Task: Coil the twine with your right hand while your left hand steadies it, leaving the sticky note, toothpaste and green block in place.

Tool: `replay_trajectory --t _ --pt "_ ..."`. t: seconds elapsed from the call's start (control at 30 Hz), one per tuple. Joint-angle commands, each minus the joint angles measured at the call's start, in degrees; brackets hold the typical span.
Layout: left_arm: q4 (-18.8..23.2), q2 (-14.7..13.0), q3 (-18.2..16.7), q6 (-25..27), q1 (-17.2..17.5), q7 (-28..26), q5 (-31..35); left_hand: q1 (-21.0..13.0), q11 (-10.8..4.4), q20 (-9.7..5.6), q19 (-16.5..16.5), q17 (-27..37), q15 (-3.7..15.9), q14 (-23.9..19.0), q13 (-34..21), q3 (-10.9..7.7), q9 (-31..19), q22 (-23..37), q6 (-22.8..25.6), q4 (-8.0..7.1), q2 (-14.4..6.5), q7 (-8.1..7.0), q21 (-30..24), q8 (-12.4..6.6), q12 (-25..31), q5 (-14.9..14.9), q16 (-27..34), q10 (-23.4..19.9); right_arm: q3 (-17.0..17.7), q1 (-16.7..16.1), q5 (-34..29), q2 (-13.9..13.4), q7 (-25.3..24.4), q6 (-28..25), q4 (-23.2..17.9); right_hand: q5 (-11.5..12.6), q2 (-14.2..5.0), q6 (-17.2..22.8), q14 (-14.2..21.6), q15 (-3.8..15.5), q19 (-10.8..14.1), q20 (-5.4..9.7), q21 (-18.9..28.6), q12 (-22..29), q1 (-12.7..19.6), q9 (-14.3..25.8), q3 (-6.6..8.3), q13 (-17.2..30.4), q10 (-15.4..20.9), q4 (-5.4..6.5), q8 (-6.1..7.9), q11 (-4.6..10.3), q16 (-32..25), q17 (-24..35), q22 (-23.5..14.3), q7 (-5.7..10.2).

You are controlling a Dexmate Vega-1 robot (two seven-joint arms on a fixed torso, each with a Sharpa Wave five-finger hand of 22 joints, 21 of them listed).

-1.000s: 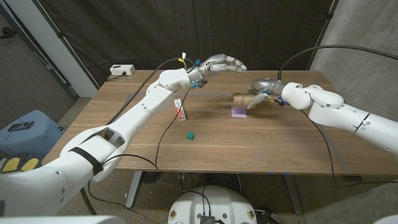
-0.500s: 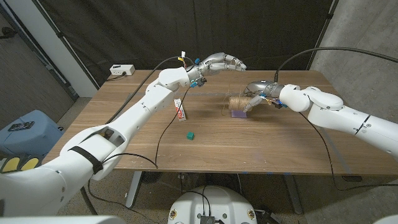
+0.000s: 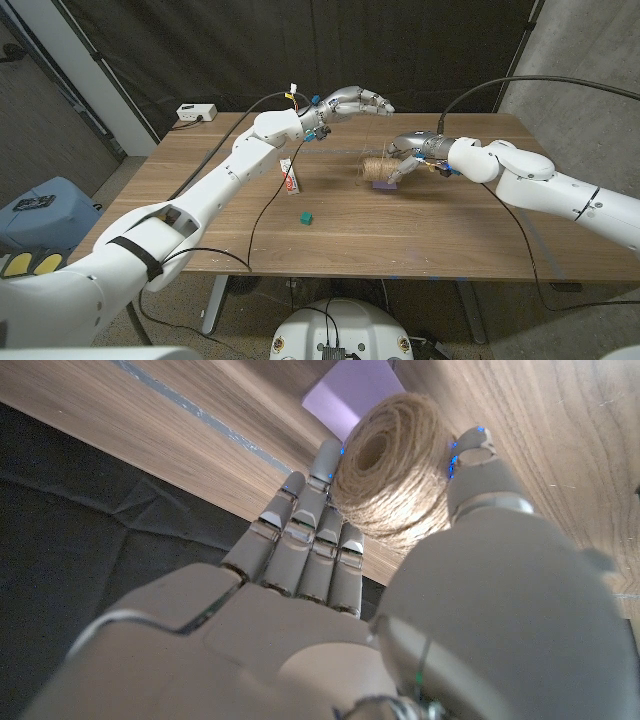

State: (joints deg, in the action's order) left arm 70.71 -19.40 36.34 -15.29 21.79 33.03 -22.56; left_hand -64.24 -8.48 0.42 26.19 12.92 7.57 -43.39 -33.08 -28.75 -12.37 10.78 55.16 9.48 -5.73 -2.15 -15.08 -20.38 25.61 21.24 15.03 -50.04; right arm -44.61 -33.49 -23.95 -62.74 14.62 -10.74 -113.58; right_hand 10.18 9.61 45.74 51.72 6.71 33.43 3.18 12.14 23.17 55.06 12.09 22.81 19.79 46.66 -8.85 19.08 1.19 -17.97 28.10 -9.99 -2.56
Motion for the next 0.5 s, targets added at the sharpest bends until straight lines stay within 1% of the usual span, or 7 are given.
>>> replay_trajectory --t 0.03,0.5 --pt "0.41 -1.0 -0.42 0.27 0.43 -1.72 0.88 0.01 0.09 -0.09 -0.46 0.34 -0.05 0.41 -0.12 0.32 -0.16 0.21 -0.34 0.03 -0.1 -0.15 -0.05 -0.19 -0.38 0.34 -0.09 -0.11 0.85 -0.83 -0.25 -1.16 0.06 0.21 -2.53 0.21 -9.66 11.69 0.36 7.02 0.6 4.76 -0.26 -0.16 8.94 0.33 -0.23 0.13 9.4 -0.18 0.3 8.67 0.27 0.3 -0.18 11.14" --pt "-2.48 -0.29 -0.4 -1.32 -1.01 -2.22 1.47 0.01 -0.13 -0.11 -0.6 0.38 -0.08 0.74 -0.27 0.35 -0.16 0.21 -0.33 0.0 -0.14 -0.11 0.0 -0.2 -0.58 0.36 -0.28 -0.26 1.66 -1.72 0.19 -1.94 -1.08 3.17 -4.85 0.22 -9.76 11.59 0.49 7.01 0.61 4.73 -0.27 -0.27 8.98 0.33 -0.34 0.18 9.45 -0.19 0.24 8.66 0.53 0.4 -0.18 11.04"
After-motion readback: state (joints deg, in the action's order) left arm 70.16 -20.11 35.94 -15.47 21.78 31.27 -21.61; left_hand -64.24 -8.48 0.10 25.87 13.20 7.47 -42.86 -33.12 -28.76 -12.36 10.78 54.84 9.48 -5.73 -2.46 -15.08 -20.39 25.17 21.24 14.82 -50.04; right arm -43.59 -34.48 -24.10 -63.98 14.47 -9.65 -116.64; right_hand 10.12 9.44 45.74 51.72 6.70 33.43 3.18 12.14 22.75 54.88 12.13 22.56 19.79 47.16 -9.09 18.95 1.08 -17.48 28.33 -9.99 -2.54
